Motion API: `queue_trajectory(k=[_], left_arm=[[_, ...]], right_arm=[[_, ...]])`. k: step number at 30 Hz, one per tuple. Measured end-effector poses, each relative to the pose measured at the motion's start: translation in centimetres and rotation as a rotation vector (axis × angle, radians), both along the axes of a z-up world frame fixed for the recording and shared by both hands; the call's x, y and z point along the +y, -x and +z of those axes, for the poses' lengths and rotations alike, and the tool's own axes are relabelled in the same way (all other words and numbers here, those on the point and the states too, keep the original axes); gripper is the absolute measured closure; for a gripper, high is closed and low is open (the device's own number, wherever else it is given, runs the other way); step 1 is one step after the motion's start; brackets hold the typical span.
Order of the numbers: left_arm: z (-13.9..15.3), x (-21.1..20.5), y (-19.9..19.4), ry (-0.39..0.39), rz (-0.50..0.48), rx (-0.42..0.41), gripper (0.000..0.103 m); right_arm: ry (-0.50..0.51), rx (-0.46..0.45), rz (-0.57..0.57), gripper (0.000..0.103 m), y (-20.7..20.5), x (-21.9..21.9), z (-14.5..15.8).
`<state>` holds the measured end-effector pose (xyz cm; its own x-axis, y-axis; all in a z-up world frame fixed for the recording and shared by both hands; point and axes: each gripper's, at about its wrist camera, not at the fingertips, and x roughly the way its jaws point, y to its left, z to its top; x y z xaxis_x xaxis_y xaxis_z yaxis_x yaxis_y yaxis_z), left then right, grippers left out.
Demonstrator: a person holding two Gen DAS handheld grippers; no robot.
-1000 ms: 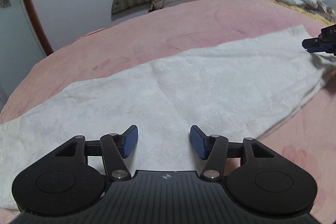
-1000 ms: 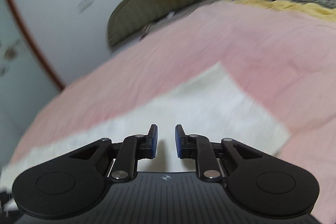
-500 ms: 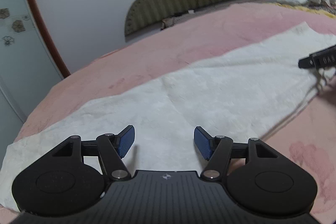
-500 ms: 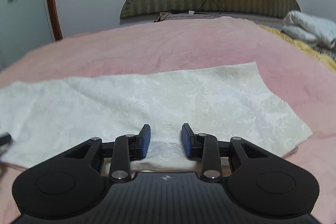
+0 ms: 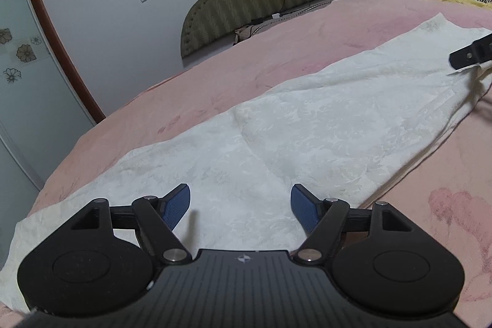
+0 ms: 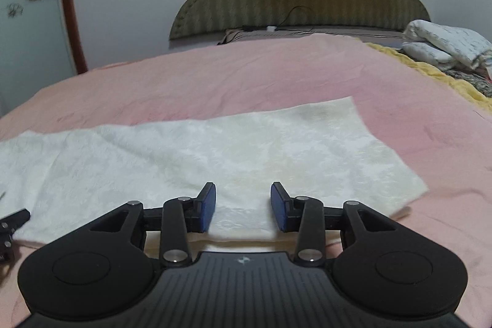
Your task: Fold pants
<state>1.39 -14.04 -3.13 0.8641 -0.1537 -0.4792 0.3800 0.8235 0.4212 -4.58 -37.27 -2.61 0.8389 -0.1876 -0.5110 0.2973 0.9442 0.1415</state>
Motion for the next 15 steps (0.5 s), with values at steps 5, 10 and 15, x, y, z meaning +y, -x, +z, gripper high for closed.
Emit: queue_trajectory(k=[5, 10, 15], left_arm=[[0.3, 0.5, -0.1, 0.037, 0.028, -0.007, 0.024], [1.3, 1.8, -1.0, 0.105, 0.105, -0.01, 0.02], [0.6, 2.0, -1.5, 0.099, 0.111, 0.044, 0.019]], right_arm=[[-0.001, 0.035, -0.004, 0.065, 0.1, -0.4, -0.3], [0.067, 0.064, 0.004, 0.06, -0.6, 0.7, -0.8], [0.05, 0.054, 0.005, 0.058, -0.5, 0.4, -0.9]])
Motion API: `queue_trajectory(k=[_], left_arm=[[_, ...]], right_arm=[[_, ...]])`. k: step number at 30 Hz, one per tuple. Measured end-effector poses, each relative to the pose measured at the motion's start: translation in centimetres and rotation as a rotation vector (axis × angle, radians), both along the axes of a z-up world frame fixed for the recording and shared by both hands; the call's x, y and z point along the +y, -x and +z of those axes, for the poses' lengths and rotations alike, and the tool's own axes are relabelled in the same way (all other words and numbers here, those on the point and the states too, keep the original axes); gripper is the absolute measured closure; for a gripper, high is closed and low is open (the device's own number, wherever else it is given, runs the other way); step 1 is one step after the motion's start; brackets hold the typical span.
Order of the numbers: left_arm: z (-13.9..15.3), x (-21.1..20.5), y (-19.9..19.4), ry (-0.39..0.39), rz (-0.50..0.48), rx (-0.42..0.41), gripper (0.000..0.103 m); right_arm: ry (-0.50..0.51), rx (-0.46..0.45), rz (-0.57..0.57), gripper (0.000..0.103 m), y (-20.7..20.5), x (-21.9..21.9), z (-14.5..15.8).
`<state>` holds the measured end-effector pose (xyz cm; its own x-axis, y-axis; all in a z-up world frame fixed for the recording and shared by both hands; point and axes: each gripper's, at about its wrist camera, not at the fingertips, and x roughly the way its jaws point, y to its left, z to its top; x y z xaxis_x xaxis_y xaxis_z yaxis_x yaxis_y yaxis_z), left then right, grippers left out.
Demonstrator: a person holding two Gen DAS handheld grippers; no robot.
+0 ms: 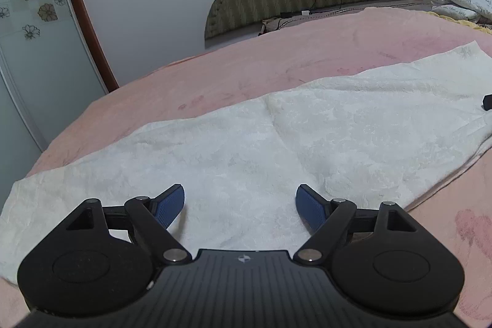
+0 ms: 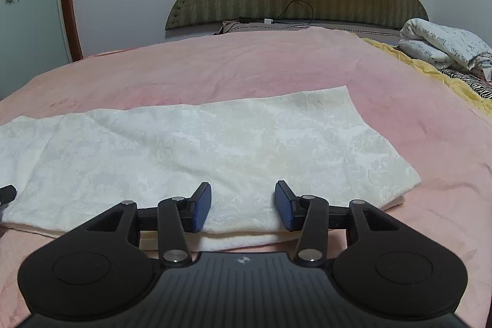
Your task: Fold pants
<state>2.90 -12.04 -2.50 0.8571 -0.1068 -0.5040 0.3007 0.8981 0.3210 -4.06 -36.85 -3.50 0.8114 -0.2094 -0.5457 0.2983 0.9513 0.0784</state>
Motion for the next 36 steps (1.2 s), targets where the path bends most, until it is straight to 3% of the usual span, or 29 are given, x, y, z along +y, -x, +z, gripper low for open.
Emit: queue_trajectory(k=[6, 13, 15, 18, 21, 24, 26, 29, 34, 36], left_arm=[[-0.3, -0.4, 0.3, -0.028, 0.0, -0.021, 0.016], [-0.2, 0.1, -0.1, -0.003, 0.022, -0.002, 0.008], [-0.2, 0.3, -0.2, 0.011, 0.028, 0.006, 0.007], [-0.1, 0.8, -0.6, 0.039, 0.038, 0.026, 0.004], [-0.1, 1.1, -0.8, 0.062, 0.046, 0.042, 0.003], [-0.1, 1.2, -0.8, 0.066, 0.051, 0.047, 0.002], [-0.1, 1.0, -0.8, 0.061, 0.051, 0.044, 0.002], [-0.1, 1.0, -0.8, 0.06, 0.051, 0.043, 0.002], [-0.1, 1.2, -0.9, 0.07, 0.052, 0.052, 0.001], [-0.1, 1.2, -1.0, 0.072, 0.053, 0.053, 0.001]], right_arm=[[0.007, -0.003, -0.001, 0.057, -0.1, 0.0, -0.1], [0.009, -0.006, -0.001, 0.056, 0.0, 0.0, -0.1], [-0.007, -0.023, -0.015, 0.05, 0.4, -0.1, 0.2], [-0.146, -0.114, -0.056, 0.036, 2.1, -1.9, 0.9], [-0.369, -0.225, -0.14, 0.034, 4.6, -5.4, 1.3], [-0.584, -0.285, -0.152, 0.034, 6.3, -8.5, 0.6], [-0.67, -0.264, -0.117, 0.032, 6.5, -9.3, -0.1], [-0.72, -0.198, -0.008, 0.032, 5.7, -8.7, -0.6], [-0.665, -0.054, 0.227, 0.03, 3.3, -5.3, -0.6], [-0.642, -0.047, 0.265, 0.028, 2.6, -4.4, -0.8]])
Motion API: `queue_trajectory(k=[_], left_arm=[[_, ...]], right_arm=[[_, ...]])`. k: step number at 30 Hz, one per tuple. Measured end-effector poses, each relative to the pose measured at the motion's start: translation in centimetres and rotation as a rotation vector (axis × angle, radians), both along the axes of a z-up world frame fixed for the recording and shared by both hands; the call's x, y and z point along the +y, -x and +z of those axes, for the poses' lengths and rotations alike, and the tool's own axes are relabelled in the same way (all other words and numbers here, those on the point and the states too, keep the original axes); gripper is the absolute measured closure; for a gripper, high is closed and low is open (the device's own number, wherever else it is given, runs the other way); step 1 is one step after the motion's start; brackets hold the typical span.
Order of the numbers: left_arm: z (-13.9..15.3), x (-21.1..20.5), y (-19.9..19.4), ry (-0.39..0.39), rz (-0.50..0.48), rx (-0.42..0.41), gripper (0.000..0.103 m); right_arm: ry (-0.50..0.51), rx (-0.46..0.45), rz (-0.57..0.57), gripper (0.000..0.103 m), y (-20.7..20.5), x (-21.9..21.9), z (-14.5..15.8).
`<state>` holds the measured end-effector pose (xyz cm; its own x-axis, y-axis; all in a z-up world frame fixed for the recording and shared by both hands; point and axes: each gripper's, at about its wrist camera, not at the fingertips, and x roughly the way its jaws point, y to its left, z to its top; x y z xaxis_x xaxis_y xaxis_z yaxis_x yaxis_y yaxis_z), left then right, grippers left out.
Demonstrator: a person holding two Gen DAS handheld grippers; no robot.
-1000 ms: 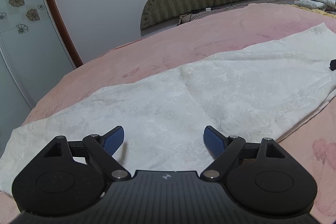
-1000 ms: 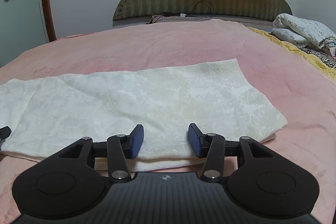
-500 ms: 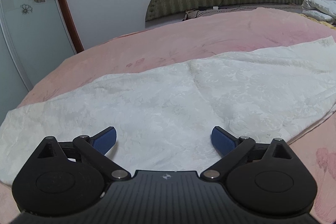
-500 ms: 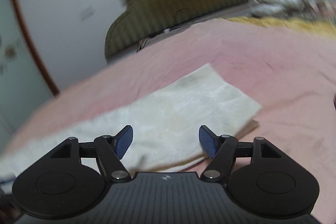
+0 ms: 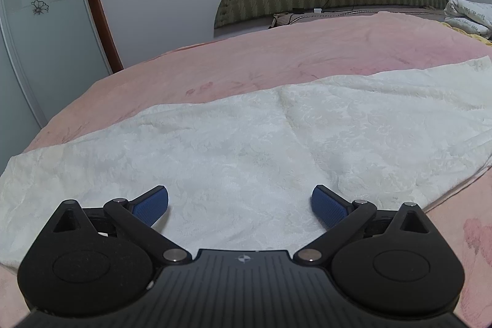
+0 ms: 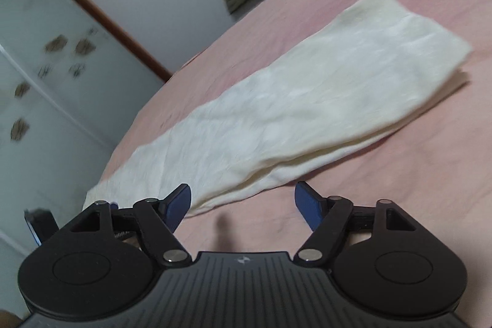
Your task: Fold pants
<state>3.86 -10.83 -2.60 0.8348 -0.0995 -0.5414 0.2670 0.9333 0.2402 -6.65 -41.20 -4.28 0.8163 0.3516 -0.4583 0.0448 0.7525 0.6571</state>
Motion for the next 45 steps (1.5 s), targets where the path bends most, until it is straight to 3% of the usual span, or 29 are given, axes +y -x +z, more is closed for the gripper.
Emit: queue_trajectory(k=[2, 7, 10, 13, 14, 16, 18, 24, 26, 28, 32, 34, 37, 40, 43, 45], left_arm=[[0.0, 0.0, 0.0, 0.003, 0.0, 0.002, 0.001], [0.0, 0.2, -0.1, 0.018, 0.003, 0.012, 0.0], [0.0, 0.2, -0.1, 0.019, 0.005, 0.014, 0.0], [0.0, 0.2, -0.1, 0.019, 0.005, 0.015, 0.0], [0.0, 0.2, -0.1, 0.019, 0.005, 0.014, 0.0], [0.0, 0.2, -0.1, 0.02, 0.005, 0.015, 0.0], [0.0, 0.2, -0.1, 0.023, 0.005, 0.017, 0.0], [0.3, 0.6, -0.7, 0.059, 0.006, 0.046, 0.0], [0.6, 1.0, -1.0, 0.084, 0.009, 0.06, 0.004], [1.0, 1.5, -1.5, 0.118, 0.022, 0.075, 0.007], [2.3, 3.2, -3.0, 0.29, 0.037, 0.15, 0.008], [2.8, 4.4, -4.1, 0.424, 0.032, 0.227, 0.008], [2.8, 5.9, -5.7, 0.657, -0.006, 0.372, 0.008], [2.4, 6.7, -7.2, 0.898, -0.072, 0.519, 0.007], [1.8, 5.6, -8.6, 1.113, -0.154, 0.695, 0.007], [1.7, 4.5, -9.0, 1.186, -0.198, 0.754, 0.004]], right_arm=[[-0.039, -0.022, -0.043, 0.027, -0.2, -0.5, -0.2], [-0.164, -0.095, -0.282, 0.028, 1.0, -4.1, -1.0], [-0.182, -0.137, -0.418, 0.029, 1.3, -6.4, -1.5], [-0.227, -0.161, -0.485, 0.03, 0.5, -7.9, -1.8], [-0.222, -0.156, -0.506, 0.035, 0.1, -8.3, -1.8], [-0.209, -0.131, -0.55, 0.057, -0.9, -8.9, -2.1], [-0.223, -0.098, -0.577, 0.088, -1.8, -9.4, -3.0], [-0.205, -0.103, -0.598, 0.09, -2.3, -9.2, -3.3], [-0.147, -0.125, -0.607, 0.091, -1.8, -8.4, -2.5], [-0.015, -0.151, -0.59, 0.092, -2.2, -6.9, -0.6], [0.373, -0.195, -0.467, 0.092, -3.9, -1.2, 4.1], [0.561, -0.222, -0.382, 0.092, -4.6, 2.5, 5.7], [0.747, -0.254, -0.264, 0.092, -5.1, 7.4, 6.4], [0.836, -0.267, -0.174, 0.092, -5.5, 11.2, 5.9], [0.792, -0.272, -0.104, 0.092, -5.7, 13.1, 5.4], [0.747, -0.275, -0.073, 0.092, -5.9, 14.0, 5.3]])
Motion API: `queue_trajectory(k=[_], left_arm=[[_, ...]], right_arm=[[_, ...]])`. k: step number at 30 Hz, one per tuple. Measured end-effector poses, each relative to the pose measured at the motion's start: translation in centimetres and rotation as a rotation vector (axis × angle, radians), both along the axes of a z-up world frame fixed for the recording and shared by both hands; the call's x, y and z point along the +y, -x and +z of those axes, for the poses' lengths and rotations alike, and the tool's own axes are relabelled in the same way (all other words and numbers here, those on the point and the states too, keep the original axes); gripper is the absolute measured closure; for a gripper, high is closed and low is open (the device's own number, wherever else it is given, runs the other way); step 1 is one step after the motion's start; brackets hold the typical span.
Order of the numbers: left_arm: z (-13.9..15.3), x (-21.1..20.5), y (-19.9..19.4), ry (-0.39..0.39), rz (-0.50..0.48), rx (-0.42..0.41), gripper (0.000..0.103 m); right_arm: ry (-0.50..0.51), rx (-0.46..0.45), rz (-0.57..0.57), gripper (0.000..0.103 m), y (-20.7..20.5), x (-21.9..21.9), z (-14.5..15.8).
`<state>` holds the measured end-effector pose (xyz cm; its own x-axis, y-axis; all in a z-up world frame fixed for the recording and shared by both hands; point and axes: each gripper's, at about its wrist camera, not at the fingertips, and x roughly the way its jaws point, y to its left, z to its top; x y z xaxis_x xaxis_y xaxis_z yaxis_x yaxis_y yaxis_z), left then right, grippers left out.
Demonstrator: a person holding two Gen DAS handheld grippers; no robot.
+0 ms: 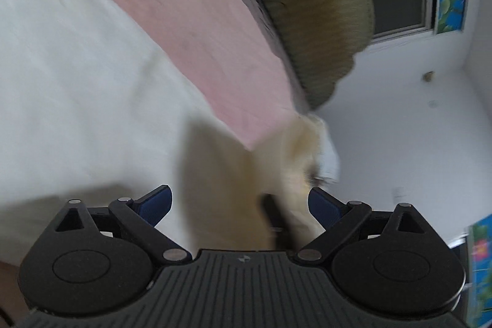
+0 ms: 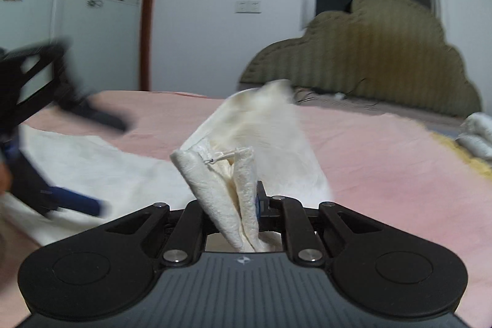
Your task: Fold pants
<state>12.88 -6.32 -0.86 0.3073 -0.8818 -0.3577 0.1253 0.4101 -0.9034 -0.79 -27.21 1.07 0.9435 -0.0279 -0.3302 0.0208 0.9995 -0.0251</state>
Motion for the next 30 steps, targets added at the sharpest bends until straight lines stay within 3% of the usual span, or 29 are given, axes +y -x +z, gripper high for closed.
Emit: queue_trajectory(k=[5, 9, 11, 12, 13, 15, 18, 21, 25, 28, 30], left_arm=[[-0.2, -2.0, -0.9, -0.001, -0.006, 0.027, 0.002], [-0.9, -1.3, -2.7, -0.024, 0.04, 0.077, 0.01], [-1.4, -0.5, -3.7, -0.032, 0.052, 0.109, 0.022], [-1.7, -0.2, -4.0, -0.036, 0.052, 0.127, 0.037], [-1.8, 0.3, -4.6, -0.045, 0.044, 0.139, 0.059], [-1.6, 0.9, -5.4, -0.085, 0.023, 0.128, 0.083], [0.1, 2.0, -6.0, -0.178, 0.022, 0.035, 0.097], [2.6, 2.9, -6.3, -0.309, 0.016, -0.078, 0.097], [5.3, 3.8, -6.9, -0.539, 0.031, -0.23, 0.097], [6.1, 4.3, -7.1, -0.692, 0.055, -0.343, 0.095], [5.7, 4.7, -7.2, -0.753, 0.063, -0.379, 0.094]], right_arm=[[-0.037, 0.014, 0.075, 0.091, 0.1, 1.9, 0.1], [0.009, 0.008, 0.115, 0.091, 0.6, 3.8, 0.3], [0.007, 0.006, 0.128, 0.091, 0.6, 4.3, 0.4], [0.007, 0.004, 0.131, 0.091, 0.6, 4.5, 0.5], [0.012, 0.004, 0.135, 0.091, 0.4, 4.7, 0.6], [0.043, 0.01, 0.144, 0.09, 0.4, 5.4, 0.5], [0.118, 0.031, 0.188, 0.09, -0.1, 7.0, 0.2], [0.184, 0.036, 0.246, 0.09, -1.2, 9.1, 0.2], [0.221, 0.036, 0.315, 0.09, -2.9, 11.9, 0.0], [0.232, 0.05, 0.361, 0.09, -4.3, 14.1, -0.4], [0.255, 0.061, 0.382, 0.09, -5.0, 15.4, -1.0]])
